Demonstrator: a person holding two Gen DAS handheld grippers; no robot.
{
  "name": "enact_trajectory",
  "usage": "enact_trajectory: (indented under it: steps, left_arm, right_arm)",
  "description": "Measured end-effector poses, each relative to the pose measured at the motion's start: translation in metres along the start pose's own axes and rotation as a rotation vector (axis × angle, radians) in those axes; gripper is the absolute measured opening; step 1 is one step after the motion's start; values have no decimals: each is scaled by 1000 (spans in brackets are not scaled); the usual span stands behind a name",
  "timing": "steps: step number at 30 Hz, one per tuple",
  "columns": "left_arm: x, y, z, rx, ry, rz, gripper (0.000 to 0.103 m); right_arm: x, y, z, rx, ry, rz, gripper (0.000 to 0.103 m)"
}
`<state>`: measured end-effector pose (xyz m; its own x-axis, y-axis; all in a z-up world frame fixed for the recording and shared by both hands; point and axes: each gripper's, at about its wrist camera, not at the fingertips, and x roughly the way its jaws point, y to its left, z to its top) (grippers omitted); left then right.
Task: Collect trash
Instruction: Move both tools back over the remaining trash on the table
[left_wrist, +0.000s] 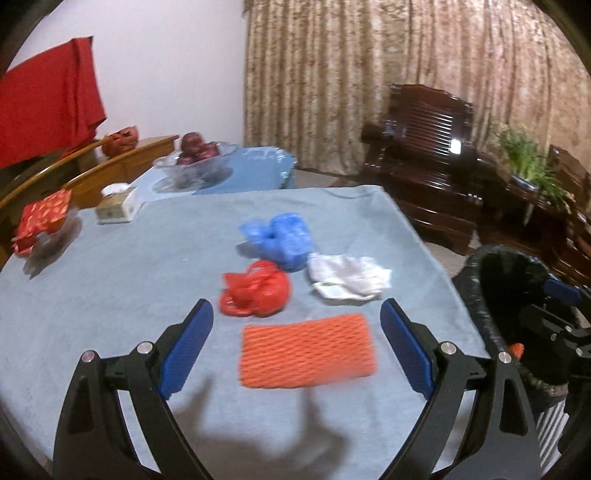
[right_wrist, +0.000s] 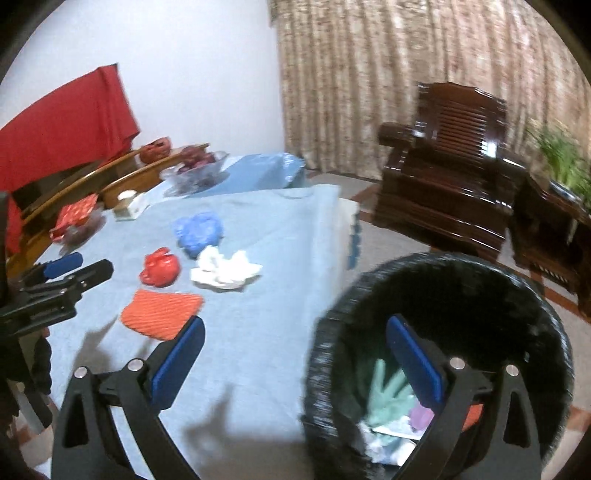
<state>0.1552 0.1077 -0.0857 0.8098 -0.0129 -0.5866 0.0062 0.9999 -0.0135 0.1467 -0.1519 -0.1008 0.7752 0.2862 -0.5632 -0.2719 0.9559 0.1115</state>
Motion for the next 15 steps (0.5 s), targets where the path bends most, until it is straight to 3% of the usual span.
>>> enact_trajectory:
  steps: [15]
  left_arm:
    - [21,43,-18,-44,52,72,89]
  right_arm:
    - [51,62,0,-91,48,115,96]
